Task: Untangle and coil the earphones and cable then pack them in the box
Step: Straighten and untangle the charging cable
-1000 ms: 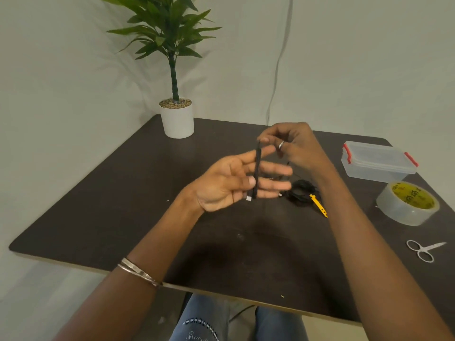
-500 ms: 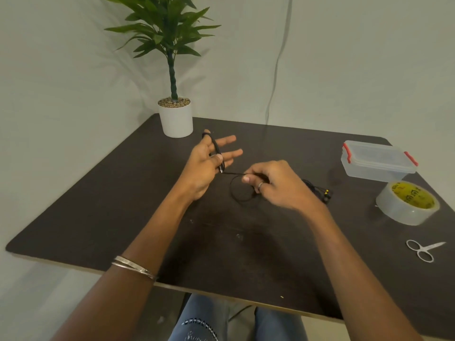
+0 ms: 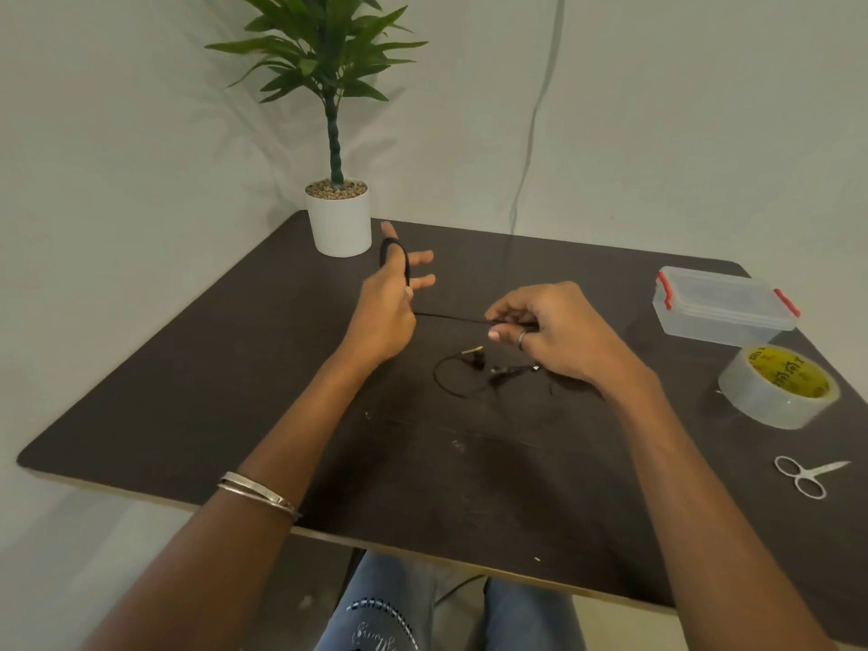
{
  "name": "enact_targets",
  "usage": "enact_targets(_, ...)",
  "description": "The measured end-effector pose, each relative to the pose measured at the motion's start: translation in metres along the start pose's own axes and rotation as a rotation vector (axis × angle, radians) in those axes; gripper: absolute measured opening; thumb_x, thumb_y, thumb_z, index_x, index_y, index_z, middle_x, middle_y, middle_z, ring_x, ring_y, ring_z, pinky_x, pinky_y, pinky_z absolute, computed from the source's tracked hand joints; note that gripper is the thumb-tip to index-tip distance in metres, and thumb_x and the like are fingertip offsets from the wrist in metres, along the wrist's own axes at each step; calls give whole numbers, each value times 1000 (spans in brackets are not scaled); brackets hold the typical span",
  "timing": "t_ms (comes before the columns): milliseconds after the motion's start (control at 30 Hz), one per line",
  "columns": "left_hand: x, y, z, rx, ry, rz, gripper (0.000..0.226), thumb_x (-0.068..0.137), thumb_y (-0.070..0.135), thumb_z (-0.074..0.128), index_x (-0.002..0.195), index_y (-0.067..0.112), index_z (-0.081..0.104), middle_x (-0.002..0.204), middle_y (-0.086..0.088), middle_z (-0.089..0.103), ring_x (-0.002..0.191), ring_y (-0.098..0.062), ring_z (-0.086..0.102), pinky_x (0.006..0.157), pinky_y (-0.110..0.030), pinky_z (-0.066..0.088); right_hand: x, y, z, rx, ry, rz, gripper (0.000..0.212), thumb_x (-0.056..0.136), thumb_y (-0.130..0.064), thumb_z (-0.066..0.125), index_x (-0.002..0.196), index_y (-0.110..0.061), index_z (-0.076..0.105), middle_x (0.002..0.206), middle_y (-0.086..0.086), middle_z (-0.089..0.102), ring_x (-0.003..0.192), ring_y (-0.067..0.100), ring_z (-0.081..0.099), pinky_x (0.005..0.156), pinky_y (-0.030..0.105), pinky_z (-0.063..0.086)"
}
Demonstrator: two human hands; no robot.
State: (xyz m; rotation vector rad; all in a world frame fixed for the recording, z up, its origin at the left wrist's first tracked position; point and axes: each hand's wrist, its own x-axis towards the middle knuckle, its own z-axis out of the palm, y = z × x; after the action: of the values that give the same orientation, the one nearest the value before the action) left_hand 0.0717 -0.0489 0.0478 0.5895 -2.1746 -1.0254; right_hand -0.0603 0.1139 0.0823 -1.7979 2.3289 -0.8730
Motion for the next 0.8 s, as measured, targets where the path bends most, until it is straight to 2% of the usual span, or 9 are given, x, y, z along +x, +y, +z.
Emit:
enact_targets(67, -2, 0, 5, 194, -74, 91, 89, 83, -18, 34, 149, 14, -16, 145, -6, 43, 125, -15, 51, 100, -16, 39, 5, -1, 1, -79, 1, -55, 22, 88, -15, 69, 109, -9, 70, 97, 4, 70, 88, 10, 60, 76, 13, 44)
enact_targets(133, -2, -5, 9, 293, -162, 94, 77, 89, -9, 35, 152, 17, -2, 145, -3, 44, 129, -17, 47, 109, -30, 35, 8, -2, -3, -134, 24, -113, 20, 88, -13, 68, 108, -9, 71, 95, 4, 68, 91, 16, 62, 79, 24, 46)
enact_targets(233, -5, -7, 10, 222, -307, 35, 54, 99, 12, 39, 150, 21, 23, 139, 1, 52, 119, -9, 55, 109, -29, 37, 11, 3, -16, -61, 116, -191, 16, 86, -6, 68, 101, -9, 73, 85, -4, 64, 82, 11, 62, 74, 14, 44)
enact_targets(300, -16, 0, 13, 169, -526, 120, 66, 96, -3, 36, 153, 16, 8, 134, -3, 56, 111, -12, 62, 105, -31, 42, 16, 6, -26, 122, 175, -151, 16, 86, -2, 67, 97, -12, 74, 84, -8, 65, 82, -1, 62, 76, 8, 45)
enact_targets(433, -30, 17, 19, -369, -804, 110, 62, 95, -13, 32, 151, 8, 15, 128, -15, 60, 108, -29, 65, 88, -20, 47, 33, 7, -27, 385, 262, -98, 17, 86, -1, 66, 93, -16, 71, 82, -12, 67, 77, -8, 61, 72, 8, 45)
enact_targets(500, -31, 27, 20, -692, -854, 106, 61, 93, -12, 37, 149, 5, 19, 126, -20, 58, 107, -34, 65, 94, -33, 48, 39, 5, -16, 510, 273, -37, 15, 87, 0, 65, 91, -12, 72, 75, -11, 69, 71, -5, 62, 66, 10, 46)
enact_targets(567, -29, 31, 17, -1010, -790, 88, 62, 89, -9, 41, 147, 2, 23, 125, -20, 59, 104, -34, 66, 98, -45, 48, 37, 9, -1, 551, 254, 6, 20, 88, 6, 60, 88, -10, 72, 74, -6, 71, 70, 5, 64, 62, 19, 49)
enact_targets(667, -20, 31, 8, -1254, -545, 65, 57, 87, -12, 41, 142, 0, 28, 127, -19, 59, 106, -35, 65, 99, -53, 46, 26, 15, 28, 580, 121, 65, 27, 88, 9, 53, 80, -11, 70, 71, 14, 67, 59, 18, 56, 51, 27, 44)
enact_targets(800, -5, 24, -12, -1283, -180, -15, 47, 90, -17, 29, 133, 1, 35, 127, -18, 61, 111, -35, 63, 96, -52, 49, 9, 9, 56, 671, -127, 157, 14, 95, -6, 56, 96, -11, 69, 63, -2, 59, 47, 7, 45, 46, 20, 43)
